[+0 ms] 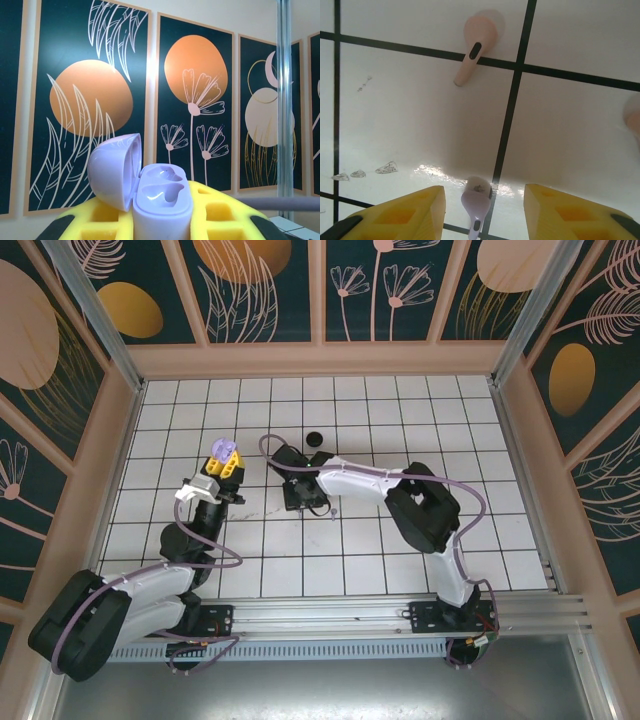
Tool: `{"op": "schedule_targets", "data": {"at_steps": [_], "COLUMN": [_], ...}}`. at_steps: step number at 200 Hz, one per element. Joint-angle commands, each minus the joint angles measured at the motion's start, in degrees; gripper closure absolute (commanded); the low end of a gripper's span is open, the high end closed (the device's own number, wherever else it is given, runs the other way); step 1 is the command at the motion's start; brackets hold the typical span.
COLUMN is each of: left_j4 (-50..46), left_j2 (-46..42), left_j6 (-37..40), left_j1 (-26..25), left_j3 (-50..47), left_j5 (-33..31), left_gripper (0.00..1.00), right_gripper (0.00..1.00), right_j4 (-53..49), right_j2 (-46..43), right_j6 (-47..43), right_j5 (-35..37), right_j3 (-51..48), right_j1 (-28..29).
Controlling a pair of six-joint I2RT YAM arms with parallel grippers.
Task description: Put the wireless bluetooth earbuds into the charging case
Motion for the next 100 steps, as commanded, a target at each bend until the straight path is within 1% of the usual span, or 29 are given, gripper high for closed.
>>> {"op": "schedule_targets", "data": {"at_steps": [1, 34, 100], "left_j4": [3.6, 3.2, 2.8], "left_j2": [-0.9, -1.7, -1.9], "left_j6": [0.3, 0.7, 0.9], "left_j1": [0.4, 0.5, 0.6], "left_j3": [-0.9, -1.1, -1.3], "left_j5": [-0.6, -0.7, -0.3], "left_gripper": [1.0, 1.0, 1.0], "right_gripper": [0.55, 0.56, 0.6], "right_j4": [-2.5, -3.5, -3.6], "right_j2": [2.0, 3.8, 5.1], "right_j6": [1.8, 2.0, 2.6], "right_j5": [1.5, 1.9, 1.9], "right_j3": [2.3, 3.9, 4.0], "right_j1": [0.6, 0.8, 1.4]}}
